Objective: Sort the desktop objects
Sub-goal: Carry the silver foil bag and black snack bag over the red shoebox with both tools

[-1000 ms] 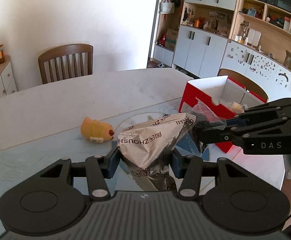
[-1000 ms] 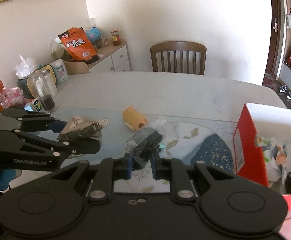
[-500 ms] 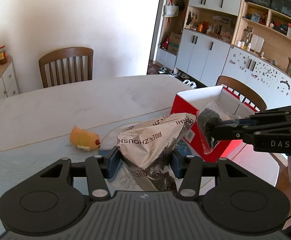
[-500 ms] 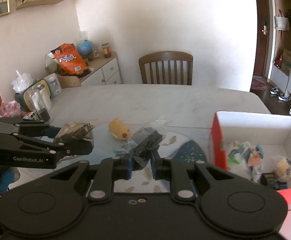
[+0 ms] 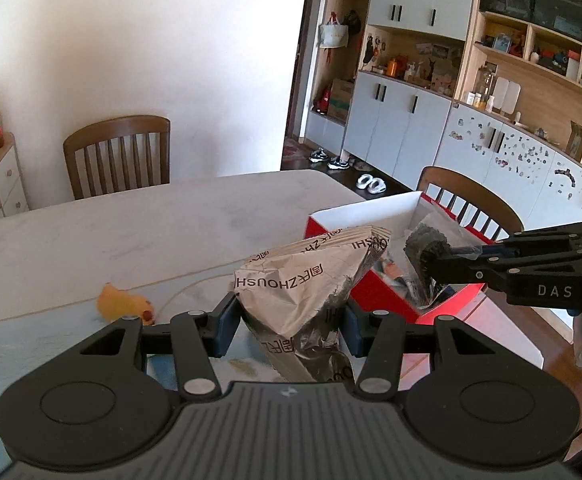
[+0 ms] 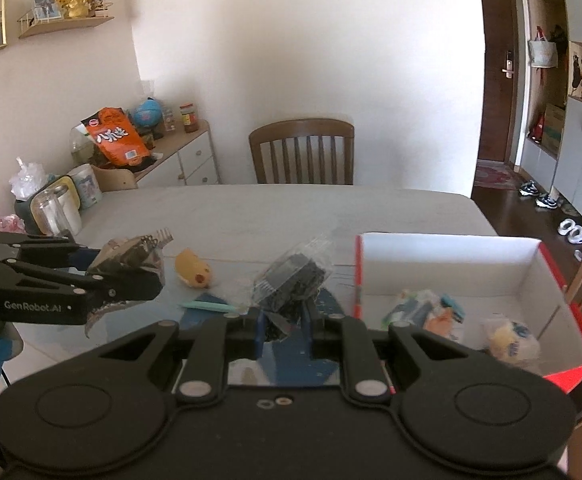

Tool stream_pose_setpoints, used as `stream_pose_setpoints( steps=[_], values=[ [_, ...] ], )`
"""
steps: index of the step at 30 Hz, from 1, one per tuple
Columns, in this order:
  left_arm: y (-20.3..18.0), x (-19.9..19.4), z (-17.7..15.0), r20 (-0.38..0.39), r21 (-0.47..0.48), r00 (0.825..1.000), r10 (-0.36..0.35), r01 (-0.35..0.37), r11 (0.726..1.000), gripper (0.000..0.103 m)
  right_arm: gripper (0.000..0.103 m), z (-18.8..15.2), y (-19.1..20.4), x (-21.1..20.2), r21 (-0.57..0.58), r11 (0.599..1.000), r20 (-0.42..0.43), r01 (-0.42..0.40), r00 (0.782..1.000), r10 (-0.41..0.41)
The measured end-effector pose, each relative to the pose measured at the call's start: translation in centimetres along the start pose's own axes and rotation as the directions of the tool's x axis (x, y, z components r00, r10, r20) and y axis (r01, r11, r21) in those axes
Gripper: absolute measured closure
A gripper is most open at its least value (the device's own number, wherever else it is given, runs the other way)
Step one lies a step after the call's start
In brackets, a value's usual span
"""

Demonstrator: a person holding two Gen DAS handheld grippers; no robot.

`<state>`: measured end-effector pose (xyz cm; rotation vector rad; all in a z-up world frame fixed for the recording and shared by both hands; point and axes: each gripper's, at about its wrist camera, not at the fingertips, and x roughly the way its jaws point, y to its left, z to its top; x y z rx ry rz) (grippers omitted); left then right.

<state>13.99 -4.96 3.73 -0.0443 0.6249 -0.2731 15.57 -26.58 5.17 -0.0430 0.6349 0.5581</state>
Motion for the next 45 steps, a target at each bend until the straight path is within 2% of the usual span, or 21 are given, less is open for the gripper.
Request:
stream_pose_setpoints(
  steps=[16,21,30,36,45],
  values=[
    [-7.0,4.8,3.0,-0.011,0.024,0.999,-0.053,0.053,0.998,0.052,0.086,-0.9,-8.0,-1.9,0.042,0.998,-0.003,0.046,0.999,-0.046],
    [-8.9,6.7,3.9,-0.017,0.04,0.997,-0.075,0.076,0.996,0.052,0.086,-1.3,-10.7,-2.7,0.048,0.995,-0.007,0.089,0.996,-0.089],
    [-12.5,11.1,5.4,-0.083,0.105,0.991,-0.102,0.111,0.988,0.052,0.086,-1.8,-15.3,-2.4,0.075,0.986,-0.018,0.146,0.989,-0.145],
    [-14.0,14.9,5.4,-0.135,0.153,0.989,-0.067,0.088,0.984,0.052,0.086,-1.8,-17.0,-0.7,0.086,0.986,-0.044,0.14,0.99,-0.136],
    [-13.4,18.6,6.0,-0.174,0.144,0.984,-0.041,0.067,0.987,0.052,0.086,-2.2,-17.7,2.0,0.078,0.991,-0.098,0.109,0.99,-0.101]
  ],
)
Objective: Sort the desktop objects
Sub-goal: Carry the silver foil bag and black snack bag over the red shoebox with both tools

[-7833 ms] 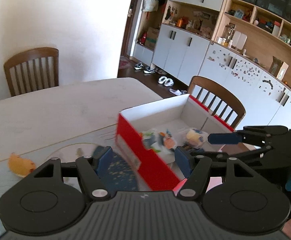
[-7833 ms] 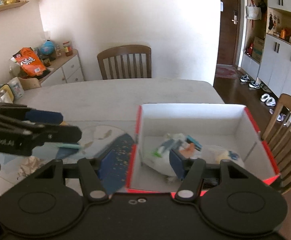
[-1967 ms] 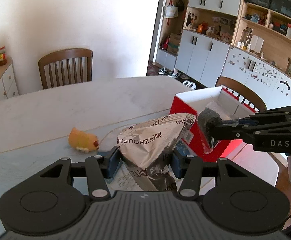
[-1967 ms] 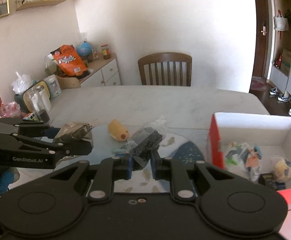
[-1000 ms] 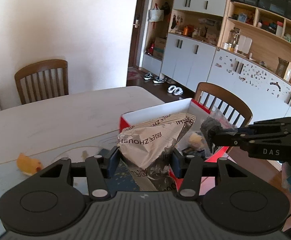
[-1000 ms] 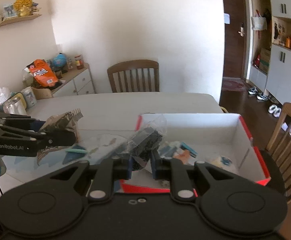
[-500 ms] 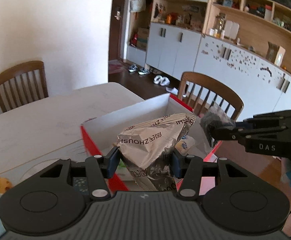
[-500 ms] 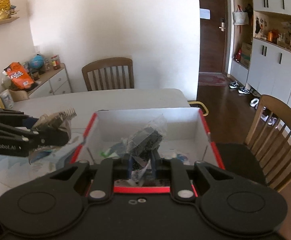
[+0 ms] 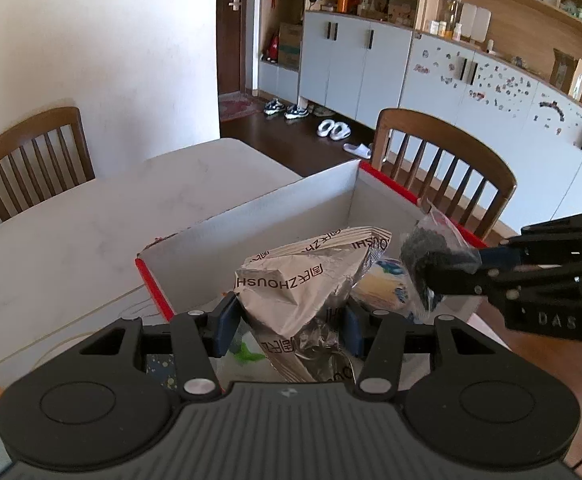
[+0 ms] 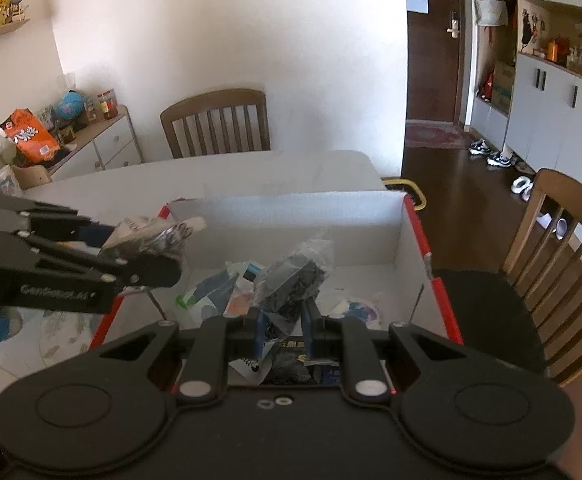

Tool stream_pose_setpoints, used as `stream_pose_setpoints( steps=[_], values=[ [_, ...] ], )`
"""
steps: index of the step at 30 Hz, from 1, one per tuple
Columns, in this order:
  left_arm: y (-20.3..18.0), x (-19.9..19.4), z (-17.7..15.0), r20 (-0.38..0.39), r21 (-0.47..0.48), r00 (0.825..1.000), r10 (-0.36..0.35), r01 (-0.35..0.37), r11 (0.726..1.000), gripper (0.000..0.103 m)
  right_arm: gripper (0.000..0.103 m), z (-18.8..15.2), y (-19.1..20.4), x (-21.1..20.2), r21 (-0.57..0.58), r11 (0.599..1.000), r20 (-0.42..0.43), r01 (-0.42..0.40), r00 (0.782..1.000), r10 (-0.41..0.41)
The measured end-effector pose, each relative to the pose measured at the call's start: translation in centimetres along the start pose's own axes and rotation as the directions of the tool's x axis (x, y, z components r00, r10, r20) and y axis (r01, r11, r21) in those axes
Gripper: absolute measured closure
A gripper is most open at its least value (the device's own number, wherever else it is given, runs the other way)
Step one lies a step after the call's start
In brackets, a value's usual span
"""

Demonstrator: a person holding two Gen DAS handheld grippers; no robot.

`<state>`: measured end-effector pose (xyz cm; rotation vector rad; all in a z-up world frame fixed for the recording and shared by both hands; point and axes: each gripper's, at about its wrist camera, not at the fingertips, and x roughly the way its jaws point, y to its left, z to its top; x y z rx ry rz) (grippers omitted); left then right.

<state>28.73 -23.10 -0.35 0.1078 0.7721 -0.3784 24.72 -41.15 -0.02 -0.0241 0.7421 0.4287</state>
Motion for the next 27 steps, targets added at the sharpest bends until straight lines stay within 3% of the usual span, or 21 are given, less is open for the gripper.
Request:
stream_pose_setpoints(
  steps=[12,27],
  values=[
    [0.3,4.3,1.6,-0.072,0.025,0.997,0.002,-0.001,1.0,0.051,0.086,0.1,-0.2,3.1,-0.026,0.999,-0.094,-0.024,0.995,0.021],
    [0.1,7.5,1.3,-0.148,0.077,0.989,0.024,-0.012,0.997,0.051,0.086,-0.3,-0.4,5.7,-0.052,0.998,-0.168,-0.021,0.986,0.012]
  ],
)
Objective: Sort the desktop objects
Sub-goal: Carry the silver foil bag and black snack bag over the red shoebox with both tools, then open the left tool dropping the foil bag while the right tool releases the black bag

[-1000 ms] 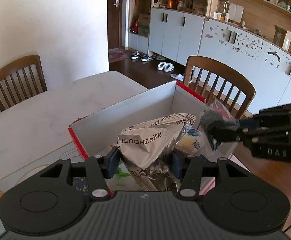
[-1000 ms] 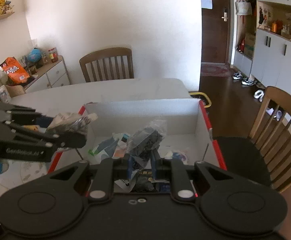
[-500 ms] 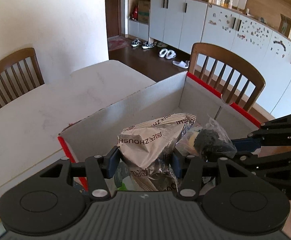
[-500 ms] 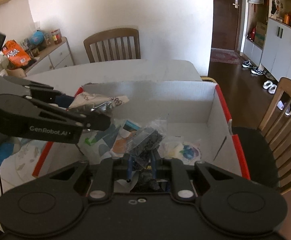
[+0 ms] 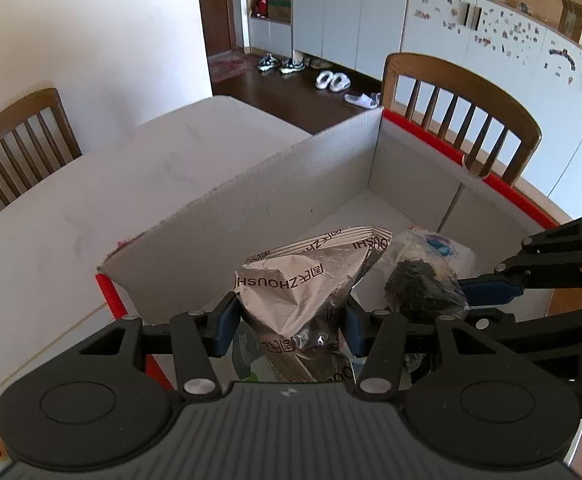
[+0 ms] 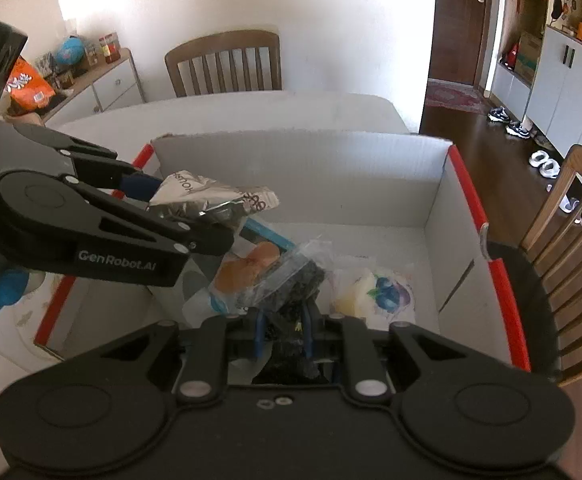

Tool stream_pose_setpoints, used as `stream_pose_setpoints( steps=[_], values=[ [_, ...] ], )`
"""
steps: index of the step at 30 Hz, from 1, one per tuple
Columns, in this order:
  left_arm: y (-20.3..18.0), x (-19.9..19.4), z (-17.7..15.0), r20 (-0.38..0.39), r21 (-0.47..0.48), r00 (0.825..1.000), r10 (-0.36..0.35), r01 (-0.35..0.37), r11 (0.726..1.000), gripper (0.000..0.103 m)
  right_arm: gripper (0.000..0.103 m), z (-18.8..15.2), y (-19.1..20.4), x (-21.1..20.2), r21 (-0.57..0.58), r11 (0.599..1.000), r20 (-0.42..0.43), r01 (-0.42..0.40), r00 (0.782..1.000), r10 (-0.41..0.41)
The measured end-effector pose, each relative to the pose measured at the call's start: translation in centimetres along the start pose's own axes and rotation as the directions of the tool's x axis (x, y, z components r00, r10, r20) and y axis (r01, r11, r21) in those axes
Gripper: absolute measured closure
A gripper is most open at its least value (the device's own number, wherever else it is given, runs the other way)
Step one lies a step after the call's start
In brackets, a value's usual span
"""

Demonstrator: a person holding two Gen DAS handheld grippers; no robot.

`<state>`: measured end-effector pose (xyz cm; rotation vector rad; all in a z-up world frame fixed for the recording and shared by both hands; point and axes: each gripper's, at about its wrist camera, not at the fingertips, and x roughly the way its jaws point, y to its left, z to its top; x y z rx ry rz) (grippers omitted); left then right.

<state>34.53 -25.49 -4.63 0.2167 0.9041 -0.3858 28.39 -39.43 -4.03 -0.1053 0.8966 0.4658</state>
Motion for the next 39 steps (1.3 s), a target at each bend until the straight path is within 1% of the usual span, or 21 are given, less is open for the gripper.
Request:
stream_pose_setpoints(
  steps=[13,20,26,28,33,36,38,39],
  values=[
    [0.2,1.7,-0.4,-0.061,-0.002,0.998,-0.013,0.013,1.0,0.051,0.086,-0.3,-0.2,1.6,-0.003,1.0,-0.058,0.008,0.998,-0.008],
    [-0.1,2.1,-0.5,-0.085,0.008,0.996,-0.023,0.024,1.0,0.051,0.085,-0.6,-0.4,2.3,0.014,1.0,-0.084,0.013,0.996,-0.011],
    [-0.3,2.4,-0.7,-0.105,0.025,0.994,-0.027,0.029,0.999,0.051,0.081,-0.6,-0.4,2.7,0.029,0.999,-0.088,0.013,0.996,-0.01],
    [-0.4,2.4,-0.8,-0.108,0.029,0.994,-0.028,0.032,0.999,0.048,0.08,-0.6,-0.4,2.8,0.034,0.999,-0.093,0.008,0.996,-0.005],
    [-0.7,1.9,-0.8,-0.1,0.033,0.994,-0.047,0.05,0.998,0.033,0.078,-0.7,-0.6,2.5,0.05,0.999,-0.084,0.0,0.996,0.004],
    [-0.5,1.5,-0.8,-0.091,0.021,0.994,-0.056,0.058,0.998,0.028,0.074,-0.7,-0.7,2.1,0.051,0.999,-0.077,-0.012,0.997,0.016],
    [-0.4,1.2,-0.8,-0.082,0.019,0.995,-0.058,0.06,0.998,0.028,0.07,-0.8,-0.8,1.7,0.057,0.998,-0.068,-0.032,0.997,0.036],
    [-0.4,1.0,-0.7,-0.076,0.017,0.995,-0.059,0.06,0.998,0.028,0.069,-0.9,-0.9,1.5,0.06,0.997,-0.062,-0.045,0.997,0.049]
  ],
)
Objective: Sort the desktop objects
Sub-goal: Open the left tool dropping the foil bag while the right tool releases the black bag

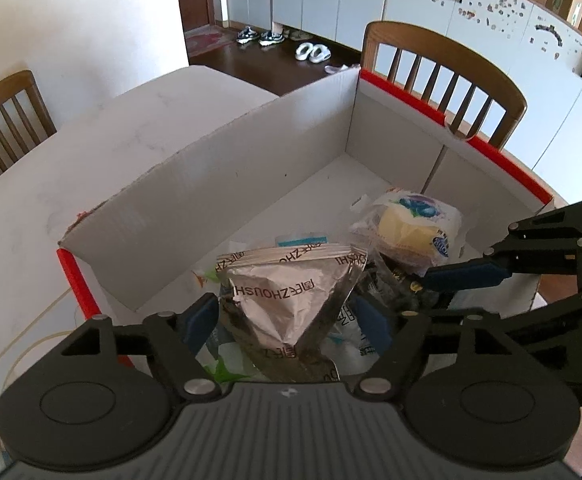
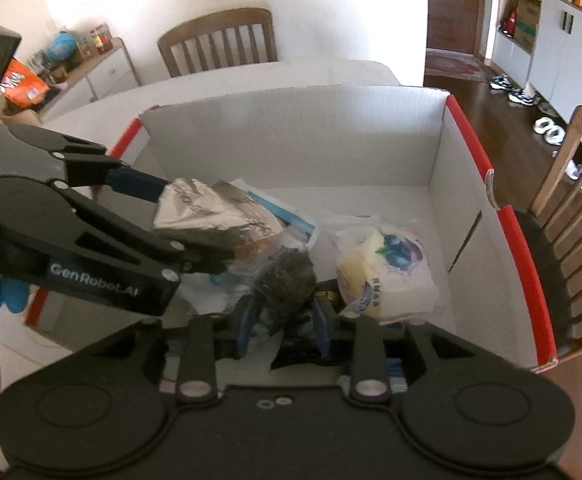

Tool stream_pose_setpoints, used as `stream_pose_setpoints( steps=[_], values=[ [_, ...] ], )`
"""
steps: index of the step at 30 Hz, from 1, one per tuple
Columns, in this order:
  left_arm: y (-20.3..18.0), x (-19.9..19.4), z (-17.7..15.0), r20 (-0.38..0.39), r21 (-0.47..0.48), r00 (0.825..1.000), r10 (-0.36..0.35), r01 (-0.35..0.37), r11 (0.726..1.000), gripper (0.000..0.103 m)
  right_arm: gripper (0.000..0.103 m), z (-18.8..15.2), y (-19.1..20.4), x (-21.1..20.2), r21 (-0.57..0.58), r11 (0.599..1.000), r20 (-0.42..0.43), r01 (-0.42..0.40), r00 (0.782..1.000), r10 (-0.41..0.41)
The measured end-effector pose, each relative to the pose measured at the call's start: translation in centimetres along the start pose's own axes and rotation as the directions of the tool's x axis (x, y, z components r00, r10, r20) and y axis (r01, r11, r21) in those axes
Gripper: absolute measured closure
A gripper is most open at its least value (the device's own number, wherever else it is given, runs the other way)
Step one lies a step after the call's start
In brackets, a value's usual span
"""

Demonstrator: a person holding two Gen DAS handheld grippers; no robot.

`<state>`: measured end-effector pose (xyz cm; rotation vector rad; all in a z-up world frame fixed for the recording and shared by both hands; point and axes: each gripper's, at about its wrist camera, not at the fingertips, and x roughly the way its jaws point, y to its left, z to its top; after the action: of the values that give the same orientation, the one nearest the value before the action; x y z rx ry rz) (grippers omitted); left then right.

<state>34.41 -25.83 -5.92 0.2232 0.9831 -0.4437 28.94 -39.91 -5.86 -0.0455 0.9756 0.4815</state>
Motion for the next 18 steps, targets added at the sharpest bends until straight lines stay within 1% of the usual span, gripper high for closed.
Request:
stream_pose_setpoints(
  steps=[11,13,15,18],
  values=[
    [0.3,-2.8,0.1,0.071,-0.039,0.997,-0.005,0.008,0.999,0.028,0.069,0.0,0.2,-2.6,-0.007,1.0,0.049,-0.008,0.999,0.008],
    [0.4,-3.4,0.0,0.081,-0.047,0.997,-0.013,0.017,0.999,0.028,0.067,0.0,0.3,-3.1,-0.008,1.0,0.06,-0.01,0.998,0.011],
    [0.3,-4.0,-0.1,0.093,-0.051,0.996,-0.014,0.019,0.999,0.028,0.062,0.0,0.6,-3.8,-0.012,1.0,0.074,-0.015,0.997,0.016],
    [0.2,-4.7,-0.3,0.11,-0.056,0.994,-0.024,0.03,0.998,0.028,0.059,-0.1,0.8,-4.5,-0.016,1.0,0.094,-0.017,0.995,0.018]
  ],
)
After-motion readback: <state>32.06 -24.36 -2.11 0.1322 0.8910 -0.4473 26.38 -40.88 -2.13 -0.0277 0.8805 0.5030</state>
